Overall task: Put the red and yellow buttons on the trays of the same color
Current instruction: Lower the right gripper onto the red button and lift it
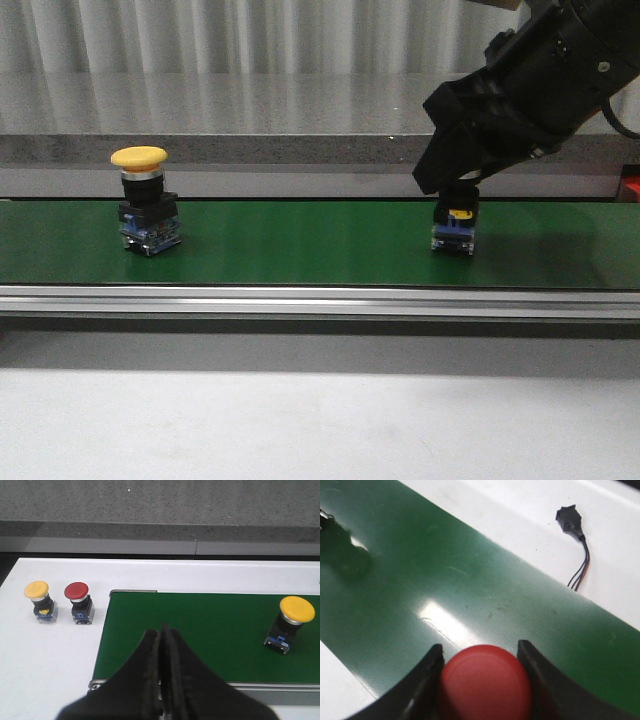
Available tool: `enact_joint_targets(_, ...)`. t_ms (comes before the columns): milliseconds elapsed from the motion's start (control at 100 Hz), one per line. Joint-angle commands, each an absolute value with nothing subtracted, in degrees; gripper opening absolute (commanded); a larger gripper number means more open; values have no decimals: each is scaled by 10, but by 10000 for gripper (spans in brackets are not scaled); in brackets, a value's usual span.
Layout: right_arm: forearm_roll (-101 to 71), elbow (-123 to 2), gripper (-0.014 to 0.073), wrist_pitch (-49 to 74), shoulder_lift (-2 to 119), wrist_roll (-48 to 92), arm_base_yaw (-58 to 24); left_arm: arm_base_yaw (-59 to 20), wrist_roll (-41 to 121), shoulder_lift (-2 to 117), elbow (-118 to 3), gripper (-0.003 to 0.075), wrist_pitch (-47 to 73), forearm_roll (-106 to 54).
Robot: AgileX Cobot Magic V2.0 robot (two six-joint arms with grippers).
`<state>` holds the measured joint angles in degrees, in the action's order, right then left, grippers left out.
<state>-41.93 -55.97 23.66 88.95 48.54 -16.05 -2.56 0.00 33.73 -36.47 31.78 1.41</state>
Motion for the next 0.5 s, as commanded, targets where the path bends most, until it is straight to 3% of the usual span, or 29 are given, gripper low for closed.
enact_joint_targets(0, -427, -596, 142, 246, 862, 492, -148, -31, 0, 337, -381, -20, 272, 11)
enact_joint_targets(220, -427, -675, 143, 320, 814, 475, -43, -31, 0, 337, -381, -20, 272, 11)
enact_joint_targets(490, -428, -733, 143, 272, 809, 419, 205, -31, 0, 337, -381, -20, 272, 11)
